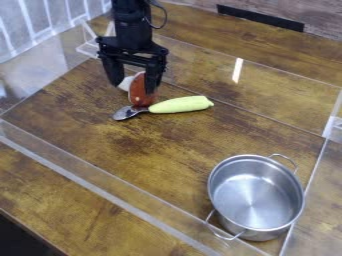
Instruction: Put the mushroom in the silver pot
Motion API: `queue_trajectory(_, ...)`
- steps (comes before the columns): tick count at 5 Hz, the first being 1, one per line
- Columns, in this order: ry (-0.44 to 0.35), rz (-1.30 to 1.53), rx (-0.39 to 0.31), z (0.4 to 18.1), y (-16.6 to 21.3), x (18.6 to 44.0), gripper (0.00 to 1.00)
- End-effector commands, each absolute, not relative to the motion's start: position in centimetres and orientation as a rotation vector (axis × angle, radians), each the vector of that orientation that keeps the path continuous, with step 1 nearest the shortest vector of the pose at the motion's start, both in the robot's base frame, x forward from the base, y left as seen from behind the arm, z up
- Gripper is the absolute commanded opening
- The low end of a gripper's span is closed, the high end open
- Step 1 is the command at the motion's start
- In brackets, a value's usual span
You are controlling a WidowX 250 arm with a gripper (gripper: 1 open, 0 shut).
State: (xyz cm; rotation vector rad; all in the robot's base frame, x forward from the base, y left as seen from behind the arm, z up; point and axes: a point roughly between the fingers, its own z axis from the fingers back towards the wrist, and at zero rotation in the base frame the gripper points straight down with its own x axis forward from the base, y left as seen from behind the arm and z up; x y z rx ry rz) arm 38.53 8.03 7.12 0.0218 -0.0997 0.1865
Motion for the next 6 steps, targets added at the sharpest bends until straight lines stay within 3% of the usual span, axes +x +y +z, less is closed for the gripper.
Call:
queue_trajectory(1,-0.174,0.194,0.025,9.6,8.7,39.3,1.00)
queue_trajectory(3,-0.182,0.184,0.017,9.9,8.5,39.3,1.00)
queue_trajectory(5,-0.149,0.189,0.019,7.6,8.6,39.7,1.00)
queue_trajectory(6,-0.147,0.192,0.018,7.3,8.6,39.8,0.00)
